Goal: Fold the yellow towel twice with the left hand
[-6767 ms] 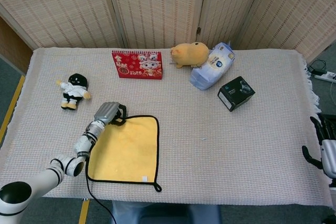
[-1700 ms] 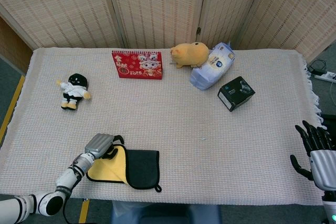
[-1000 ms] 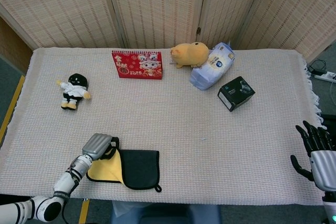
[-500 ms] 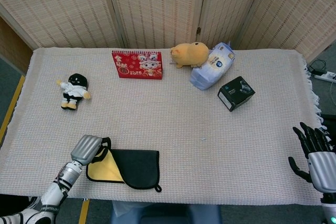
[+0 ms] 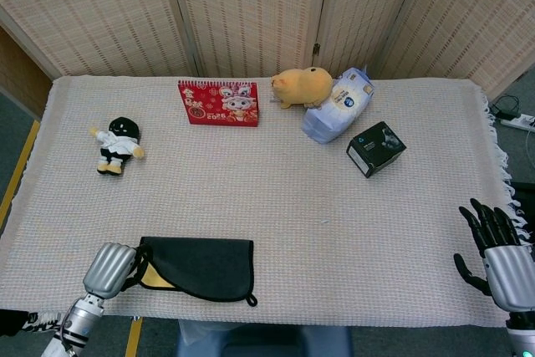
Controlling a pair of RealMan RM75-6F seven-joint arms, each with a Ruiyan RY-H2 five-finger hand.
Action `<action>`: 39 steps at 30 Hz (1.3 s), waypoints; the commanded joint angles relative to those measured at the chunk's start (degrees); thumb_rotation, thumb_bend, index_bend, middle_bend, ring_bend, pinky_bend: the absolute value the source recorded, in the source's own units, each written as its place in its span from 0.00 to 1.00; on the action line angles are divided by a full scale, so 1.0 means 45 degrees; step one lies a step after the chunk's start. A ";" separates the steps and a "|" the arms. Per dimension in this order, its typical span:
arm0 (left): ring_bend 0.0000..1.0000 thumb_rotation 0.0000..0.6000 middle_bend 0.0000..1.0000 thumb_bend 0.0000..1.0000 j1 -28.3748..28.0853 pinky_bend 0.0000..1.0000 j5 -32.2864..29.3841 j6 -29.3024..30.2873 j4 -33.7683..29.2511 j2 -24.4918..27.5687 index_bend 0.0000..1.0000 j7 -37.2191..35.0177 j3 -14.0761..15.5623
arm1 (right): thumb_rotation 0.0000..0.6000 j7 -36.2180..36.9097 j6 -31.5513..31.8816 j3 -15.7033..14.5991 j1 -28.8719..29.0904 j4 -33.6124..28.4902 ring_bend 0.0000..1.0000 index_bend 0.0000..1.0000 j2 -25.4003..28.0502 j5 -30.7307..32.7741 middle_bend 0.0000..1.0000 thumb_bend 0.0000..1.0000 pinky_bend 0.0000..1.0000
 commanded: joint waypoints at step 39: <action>0.00 1.00 0.00 0.27 0.2396 0.00 -0.0022 0.2453 -0.0186 0.2165 0.06 -0.1073 -0.1125 | 1.00 -0.1032 0.0080 0.0188 0.0055 -0.0013 0.00 0.00 -0.0298 -0.0004 0.00 0.45 0.00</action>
